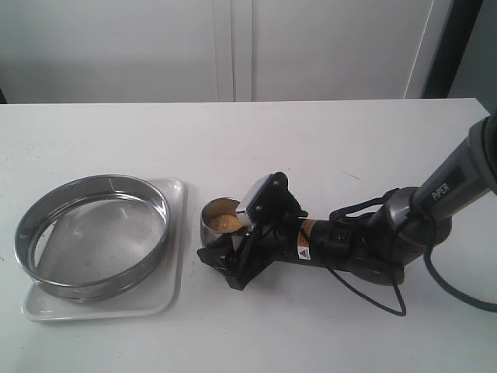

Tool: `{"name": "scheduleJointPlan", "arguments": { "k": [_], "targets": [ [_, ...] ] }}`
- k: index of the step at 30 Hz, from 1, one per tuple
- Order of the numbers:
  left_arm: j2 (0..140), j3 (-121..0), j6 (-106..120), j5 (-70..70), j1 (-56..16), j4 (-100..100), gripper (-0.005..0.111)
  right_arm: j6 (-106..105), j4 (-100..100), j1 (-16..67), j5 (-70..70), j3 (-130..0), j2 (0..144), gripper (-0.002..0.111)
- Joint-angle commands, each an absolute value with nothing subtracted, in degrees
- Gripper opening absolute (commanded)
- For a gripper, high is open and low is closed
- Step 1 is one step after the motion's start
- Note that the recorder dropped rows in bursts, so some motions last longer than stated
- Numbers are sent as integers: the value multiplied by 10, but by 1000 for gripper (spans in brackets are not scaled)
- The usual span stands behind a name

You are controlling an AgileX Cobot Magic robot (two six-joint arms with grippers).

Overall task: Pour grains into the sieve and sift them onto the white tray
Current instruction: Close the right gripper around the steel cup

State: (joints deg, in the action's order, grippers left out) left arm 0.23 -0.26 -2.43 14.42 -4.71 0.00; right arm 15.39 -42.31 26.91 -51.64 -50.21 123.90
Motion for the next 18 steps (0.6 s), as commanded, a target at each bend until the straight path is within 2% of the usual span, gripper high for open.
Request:
{"name": "scheduleJointPlan", "arguments": {
  "k": [1,7,12,14,16,18],
  "targets": [
    [0,0,-27,145,-46,0,0,152,-420,269,-537,-503,1239,89],
    [0,0,-27,145,-46,0,0,152,-418,269,-545,-503,1239,89],
    [0,0,-27,145,-46,0,0,152,-418,269,-544,-503,1239,78],
    [0,0,-27,145,-46,0,0,149,-417,269,-540,-503,1239,65],
    [0,0,-27,145,-46,0,0,138,-415,269,-537,-503,1239,45],
    [0,0,-27,145,-46,0,0,137,-415,269,-536,-503,1239,16]
  ]
}}
